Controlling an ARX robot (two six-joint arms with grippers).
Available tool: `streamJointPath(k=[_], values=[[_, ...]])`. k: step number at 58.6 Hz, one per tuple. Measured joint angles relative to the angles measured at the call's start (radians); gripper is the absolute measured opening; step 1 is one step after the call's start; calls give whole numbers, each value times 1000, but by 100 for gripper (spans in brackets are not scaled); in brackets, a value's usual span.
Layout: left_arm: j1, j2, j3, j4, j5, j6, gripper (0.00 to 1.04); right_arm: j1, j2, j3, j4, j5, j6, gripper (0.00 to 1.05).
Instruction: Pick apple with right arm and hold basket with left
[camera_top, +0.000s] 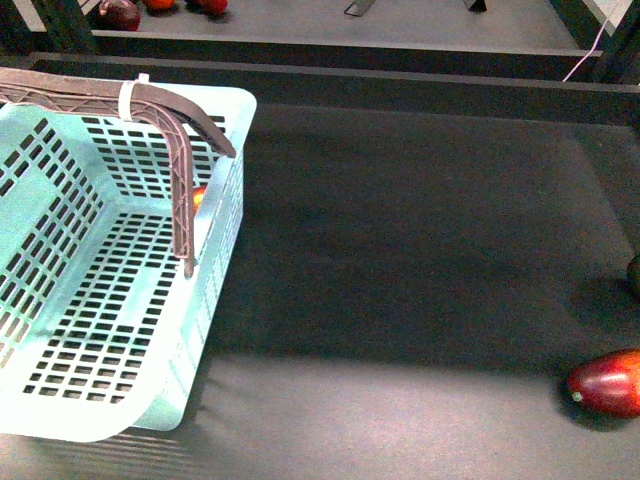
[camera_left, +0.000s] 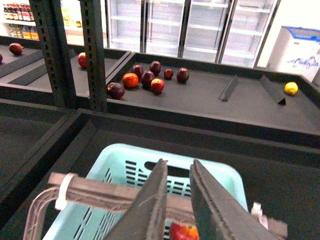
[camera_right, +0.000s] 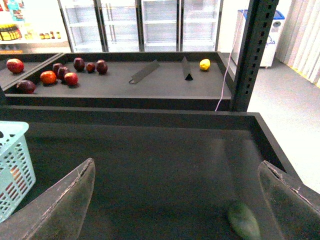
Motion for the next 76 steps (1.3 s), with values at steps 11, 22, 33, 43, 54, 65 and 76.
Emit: streamJointPath(k=[11, 22, 33, 43, 54, 65, 76], values=[[26, -122, -101, -12, 24, 50, 3, 0, 0, 0, 0, 0, 0, 96], [97, -245, -177, -66, 90, 60, 3, 0, 0, 0, 0, 0, 0, 96], [98, -367, -230, -136, 97, 61, 3, 0, 0, 0, 0, 0, 0, 96], [98, -435, -291, -149, 97, 63, 3, 0, 0, 0, 0, 0, 0, 96], [98, -576, -300, -267, 97, 64, 3, 0, 0, 0, 0, 0, 0, 96], [98, -697, -301, -378, 97, 64, 3, 0, 0, 0, 0, 0, 0, 96], [98, -806, -301, -481, 97, 64, 3, 0, 0, 0, 0, 0, 0, 96]])
